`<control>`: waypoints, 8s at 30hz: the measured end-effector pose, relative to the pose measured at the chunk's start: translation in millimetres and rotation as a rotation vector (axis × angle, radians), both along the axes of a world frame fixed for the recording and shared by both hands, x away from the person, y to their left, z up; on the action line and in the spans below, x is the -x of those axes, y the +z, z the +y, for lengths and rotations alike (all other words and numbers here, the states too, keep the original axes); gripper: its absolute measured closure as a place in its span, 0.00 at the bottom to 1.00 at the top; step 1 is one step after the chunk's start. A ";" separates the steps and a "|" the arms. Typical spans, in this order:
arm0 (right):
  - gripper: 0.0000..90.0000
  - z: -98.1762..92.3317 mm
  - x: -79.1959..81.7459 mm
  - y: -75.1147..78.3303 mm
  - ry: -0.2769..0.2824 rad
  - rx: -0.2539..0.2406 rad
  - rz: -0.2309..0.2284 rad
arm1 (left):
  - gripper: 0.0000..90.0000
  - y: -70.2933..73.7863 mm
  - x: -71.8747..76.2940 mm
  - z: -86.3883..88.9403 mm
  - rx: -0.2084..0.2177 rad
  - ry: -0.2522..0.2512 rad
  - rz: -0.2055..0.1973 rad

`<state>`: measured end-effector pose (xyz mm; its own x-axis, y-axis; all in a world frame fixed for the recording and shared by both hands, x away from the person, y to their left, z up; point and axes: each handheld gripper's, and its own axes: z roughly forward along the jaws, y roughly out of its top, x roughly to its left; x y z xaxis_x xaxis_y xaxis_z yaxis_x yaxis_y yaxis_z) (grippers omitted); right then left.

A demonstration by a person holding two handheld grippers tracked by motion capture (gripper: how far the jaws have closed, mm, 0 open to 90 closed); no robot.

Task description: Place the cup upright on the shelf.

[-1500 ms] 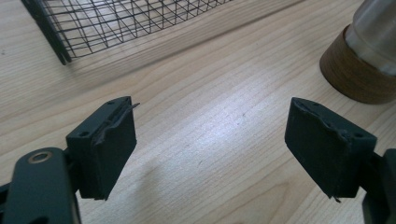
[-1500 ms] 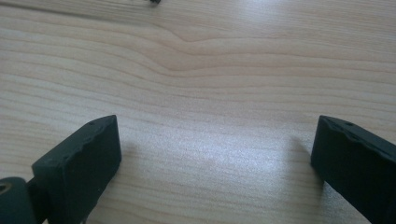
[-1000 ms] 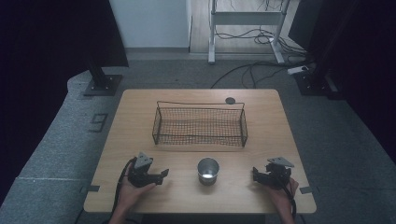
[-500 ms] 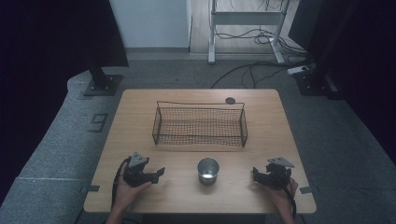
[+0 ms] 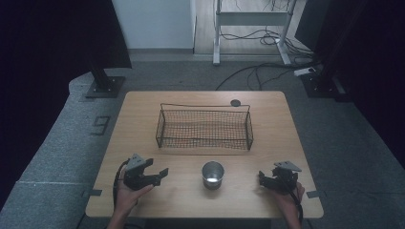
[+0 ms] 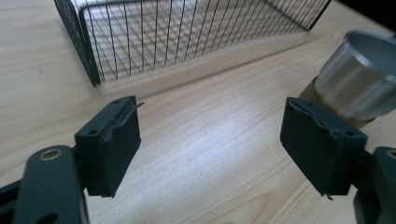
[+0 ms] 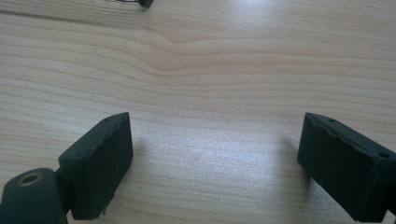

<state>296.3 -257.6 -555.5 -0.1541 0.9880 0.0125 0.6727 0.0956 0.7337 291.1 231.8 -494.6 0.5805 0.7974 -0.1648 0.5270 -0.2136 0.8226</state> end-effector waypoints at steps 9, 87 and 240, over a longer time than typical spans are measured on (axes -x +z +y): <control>0.12 0.0 0.4 -0.1 -0.004 -0.002 -0.003 | 0.23 9.8 2.8 -8.7 0.021 -0.040 -0.018; 0.15 -0.3 2.2 0.2 -0.020 -0.002 -0.007 | 0.11 32.2 -8.7 -117.3 -0.022 -0.264 0.007; 0.15 -0.4 2.1 0.2 -0.023 -0.003 -0.009 | 0.16 85.4 -60.3 -111.2 -0.014 -0.238 -0.035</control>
